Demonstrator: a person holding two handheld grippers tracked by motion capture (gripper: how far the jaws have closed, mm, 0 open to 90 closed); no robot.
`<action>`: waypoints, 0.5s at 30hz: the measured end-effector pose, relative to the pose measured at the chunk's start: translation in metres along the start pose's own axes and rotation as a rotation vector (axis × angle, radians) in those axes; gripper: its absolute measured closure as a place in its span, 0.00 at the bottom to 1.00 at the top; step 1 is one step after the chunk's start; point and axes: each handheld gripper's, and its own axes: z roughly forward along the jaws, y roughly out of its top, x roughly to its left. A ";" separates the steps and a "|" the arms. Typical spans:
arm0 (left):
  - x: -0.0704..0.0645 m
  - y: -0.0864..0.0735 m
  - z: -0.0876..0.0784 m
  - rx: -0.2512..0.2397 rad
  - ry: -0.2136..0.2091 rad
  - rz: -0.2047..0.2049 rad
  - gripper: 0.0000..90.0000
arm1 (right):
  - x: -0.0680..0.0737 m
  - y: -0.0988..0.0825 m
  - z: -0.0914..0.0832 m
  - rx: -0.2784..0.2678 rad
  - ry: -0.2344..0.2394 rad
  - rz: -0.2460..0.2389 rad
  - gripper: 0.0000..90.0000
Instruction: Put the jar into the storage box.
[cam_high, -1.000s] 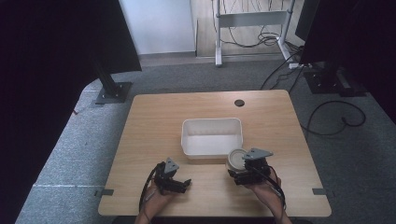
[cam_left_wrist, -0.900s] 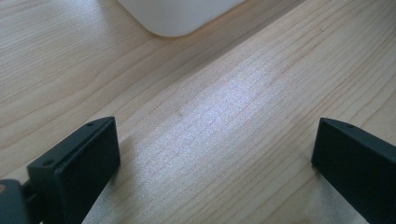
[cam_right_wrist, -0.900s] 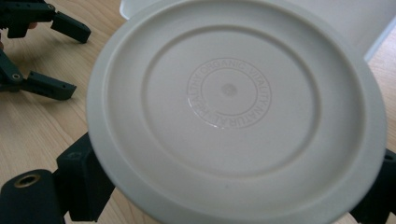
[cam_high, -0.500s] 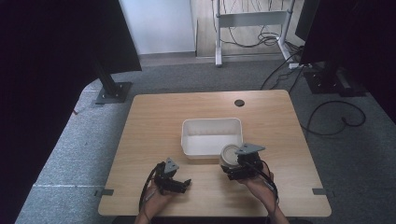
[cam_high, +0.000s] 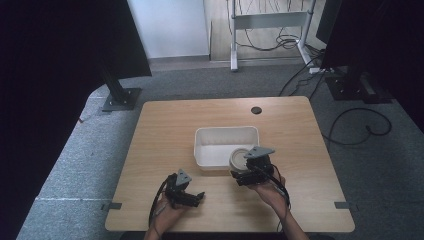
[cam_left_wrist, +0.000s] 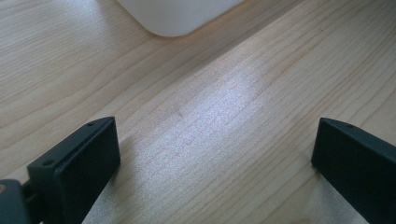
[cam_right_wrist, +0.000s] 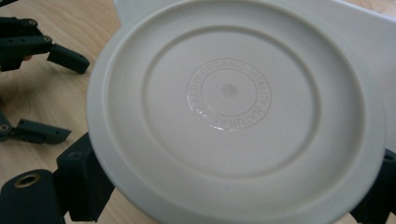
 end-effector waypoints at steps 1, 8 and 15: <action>0.000 0.000 0.000 0.000 -0.001 -0.002 0.01 | 0.000 0.002 0.002 0.001 -0.003 -0.001 0.10; 0.000 0.000 0.000 0.000 -0.001 0.000 0.01 | 0.003 0.012 0.013 0.007 -0.013 -0.016 0.10; 0.000 0.000 0.000 0.000 -0.001 0.001 0.01 | 0.004 0.020 0.024 0.008 -0.016 -0.014 0.10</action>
